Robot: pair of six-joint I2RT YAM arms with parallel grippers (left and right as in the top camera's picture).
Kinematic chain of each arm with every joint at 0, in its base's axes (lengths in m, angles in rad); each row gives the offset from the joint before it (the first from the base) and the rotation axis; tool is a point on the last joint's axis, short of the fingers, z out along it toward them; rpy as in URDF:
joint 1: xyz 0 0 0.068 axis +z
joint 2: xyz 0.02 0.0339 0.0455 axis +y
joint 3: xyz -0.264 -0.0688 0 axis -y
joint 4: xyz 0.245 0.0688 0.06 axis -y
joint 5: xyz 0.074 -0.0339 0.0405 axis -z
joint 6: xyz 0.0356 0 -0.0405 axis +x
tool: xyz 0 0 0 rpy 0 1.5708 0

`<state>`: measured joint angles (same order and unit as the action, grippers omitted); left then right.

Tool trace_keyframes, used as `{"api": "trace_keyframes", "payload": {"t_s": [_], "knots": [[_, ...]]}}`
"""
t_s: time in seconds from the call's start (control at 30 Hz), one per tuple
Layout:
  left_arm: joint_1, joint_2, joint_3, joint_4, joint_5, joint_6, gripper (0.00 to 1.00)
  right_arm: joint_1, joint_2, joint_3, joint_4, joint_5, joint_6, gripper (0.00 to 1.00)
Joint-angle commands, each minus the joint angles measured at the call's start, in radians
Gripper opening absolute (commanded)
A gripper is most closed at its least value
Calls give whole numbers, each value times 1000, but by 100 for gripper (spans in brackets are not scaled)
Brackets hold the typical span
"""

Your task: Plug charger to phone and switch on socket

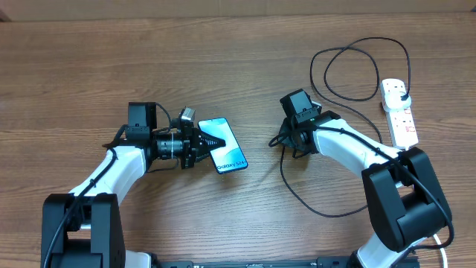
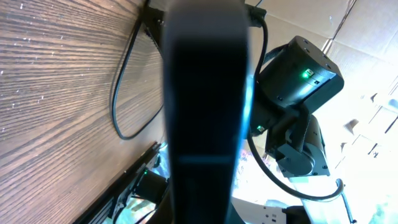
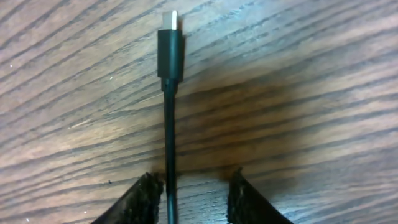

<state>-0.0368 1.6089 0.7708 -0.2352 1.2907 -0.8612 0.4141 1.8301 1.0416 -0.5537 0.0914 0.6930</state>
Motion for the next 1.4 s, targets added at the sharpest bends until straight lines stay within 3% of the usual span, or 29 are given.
{"api": "trace_keyframes", "payload": {"t_s": [0.0, 0.1, 0.13, 0.33, 0.47, 0.67, 0.97, 1.13, 1.37], "knots": [[5, -5, 14, 8, 53, -3, 4, 8, 35, 2, -17, -34, 13, 22], [5, -5, 14, 8, 54, -3, 4, 8, 35, 2, -5, -54, 13, 5], [5, -5, 14, 8, 60, -3, 4, 8, 35, 2, 1, -62, 13, 4], [5, -5, 14, 8, 75, -3, 4, 7, 32, 5, 13, -71, 12, 4], [5, -5, 14, 18, 75, 6, 4, 5, -1, 46, -68, -71, -21, 4], [5, -5, 14, 209, 90, 10, 4, 7, -216, 73, -272, -95, -89, 4], [4, -5, 14, 442, 87, -63, 4, 26, -546, 71, -415, -474, -283, 4], [6, -5, 14, 505, 109, -62, 4, 108, -591, 66, -468, -431, -254, 4], [71, -5, 18, 552, 279, -66, 4, 250, -556, -118, -423, -109, -24, 4]]}}
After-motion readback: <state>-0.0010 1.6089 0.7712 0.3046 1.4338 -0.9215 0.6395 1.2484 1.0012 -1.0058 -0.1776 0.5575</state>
